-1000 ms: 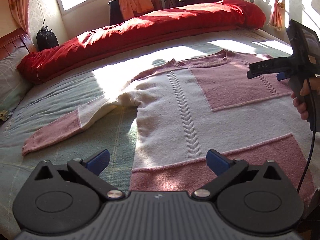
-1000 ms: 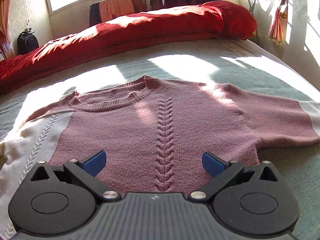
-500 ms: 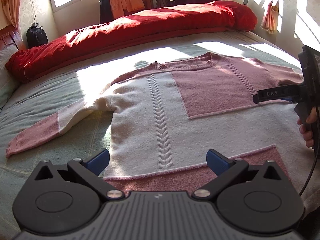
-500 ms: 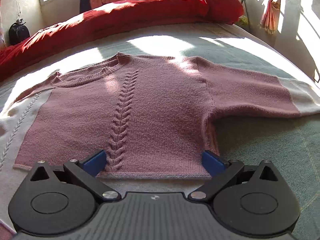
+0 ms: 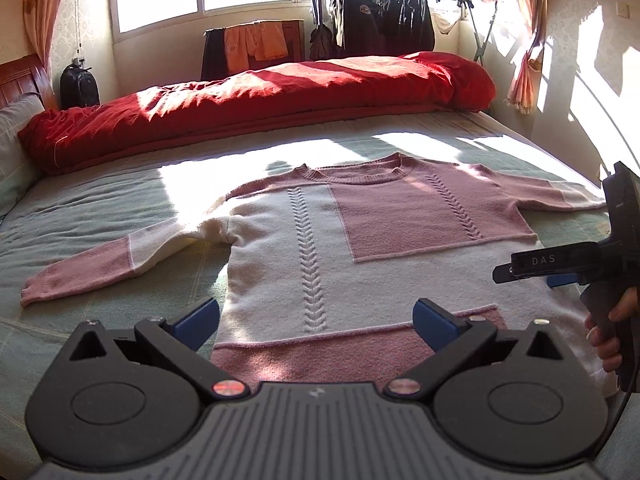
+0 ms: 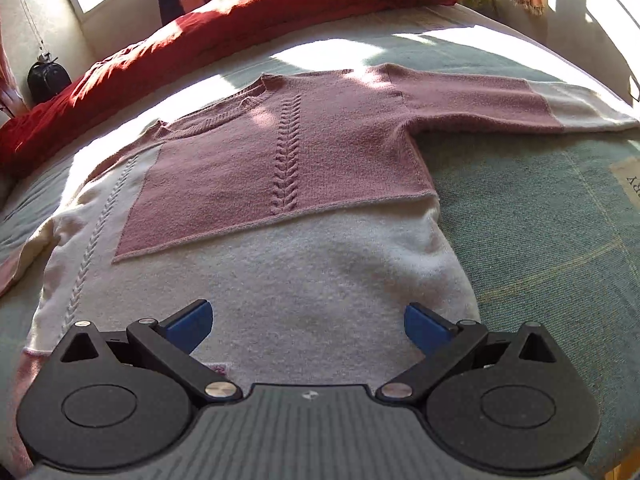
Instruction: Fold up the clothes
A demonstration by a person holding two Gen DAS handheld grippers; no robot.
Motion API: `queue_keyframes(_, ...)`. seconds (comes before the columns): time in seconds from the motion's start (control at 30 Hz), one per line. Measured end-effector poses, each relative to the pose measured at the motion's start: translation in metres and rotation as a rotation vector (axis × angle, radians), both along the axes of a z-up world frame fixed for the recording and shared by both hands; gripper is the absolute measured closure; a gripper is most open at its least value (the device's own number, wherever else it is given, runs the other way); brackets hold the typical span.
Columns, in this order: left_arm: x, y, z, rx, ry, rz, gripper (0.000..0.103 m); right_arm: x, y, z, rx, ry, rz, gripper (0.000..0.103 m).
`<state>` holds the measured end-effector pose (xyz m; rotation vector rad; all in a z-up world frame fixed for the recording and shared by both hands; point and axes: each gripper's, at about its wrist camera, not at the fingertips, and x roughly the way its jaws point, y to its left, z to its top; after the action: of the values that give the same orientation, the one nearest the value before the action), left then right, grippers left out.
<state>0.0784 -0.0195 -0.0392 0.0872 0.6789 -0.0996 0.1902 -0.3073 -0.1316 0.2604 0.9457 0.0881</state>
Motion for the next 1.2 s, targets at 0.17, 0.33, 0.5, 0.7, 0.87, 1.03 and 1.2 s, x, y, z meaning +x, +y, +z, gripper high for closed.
queue_keyframes(0.17,0.008,-0.012,-0.012,-0.018,0.024,-0.107,0.001,-0.014,0.003,-0.013,-0.023,-0.012,0.006,0.0)
queue_keyframes(0.33,0.035,-0.013,-0.046,-0.073,0.086,-0.12,0.001,-0.018,0.024,-0.019,-0.185,-0.027,0.099,0.0)
queue_keyframes(0.5,0.045,-0.002,-0.092,-0.17,0.228,-0.062,0.001,-0.029,0.021,-0.01,-0.176,-0.08,0.099,0.0)
queue_keyframes(0.7,0.047,0.009,-0.087,-0.211,0.223,-0.069,0.001,-0.017,0.033,0.014,-0.062,-0.23,0.134,0.0)
queue_keyframes(0.87,0.095,0.037,-0.05,-0.326,0.164,-0.017,0.001,-0.022,0.045,0.0,0.004,-0.315,0.138,0.0)
queue_keyframes(1.03,0.163,0.058,-0.053,-0.419,0.142,0.087,0.001,-0.027,0.049,-0.012,0.038,-0.329,0.238,0.0)
queue_keyframes(1.2,0.215,0.066,-0.084,-0.467,0.198,0.178,0.001,-0.024,0.05,-0.018,0.024,-0.323,0.242,0.0)
